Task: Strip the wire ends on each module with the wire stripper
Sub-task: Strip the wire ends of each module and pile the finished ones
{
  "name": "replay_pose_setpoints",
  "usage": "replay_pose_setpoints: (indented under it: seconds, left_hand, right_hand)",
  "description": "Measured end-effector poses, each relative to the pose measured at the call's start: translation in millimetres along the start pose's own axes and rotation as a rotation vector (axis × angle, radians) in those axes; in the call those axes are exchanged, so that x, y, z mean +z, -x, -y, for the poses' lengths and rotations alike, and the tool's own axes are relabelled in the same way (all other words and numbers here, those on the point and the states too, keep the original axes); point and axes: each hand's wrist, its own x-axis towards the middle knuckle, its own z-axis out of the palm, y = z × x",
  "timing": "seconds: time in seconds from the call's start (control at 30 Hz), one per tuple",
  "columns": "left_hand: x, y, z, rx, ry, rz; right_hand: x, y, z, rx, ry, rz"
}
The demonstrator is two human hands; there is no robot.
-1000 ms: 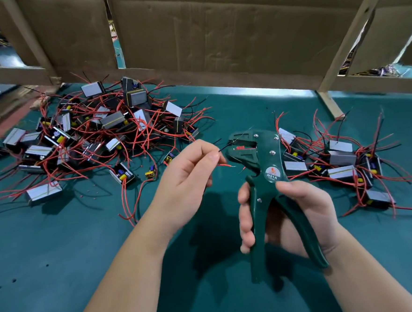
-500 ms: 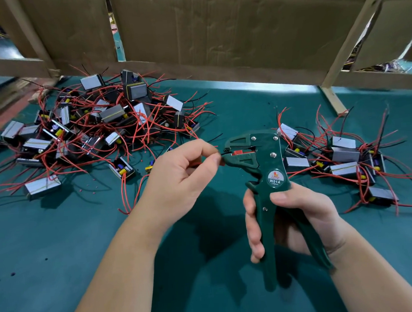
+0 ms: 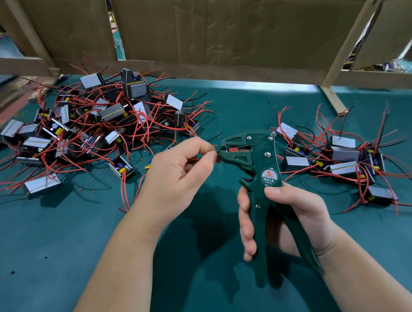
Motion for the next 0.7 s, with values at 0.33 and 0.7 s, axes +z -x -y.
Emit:
replay_pose_setpoints:
  seconds: [0.33,0.7]
  left_hand:
    - [-0.8,0.5,-4.0,0.021,0.015,0.012]
    - [-1.9,-2.3,7.4,-0.136,-0.192,0.062]
  right_hand:
    - [-5.4,2.8,2.6,0.012,0.014,0.056]
    - [12.3,-9.4,-12.8,0.011,0.013,-0.384]
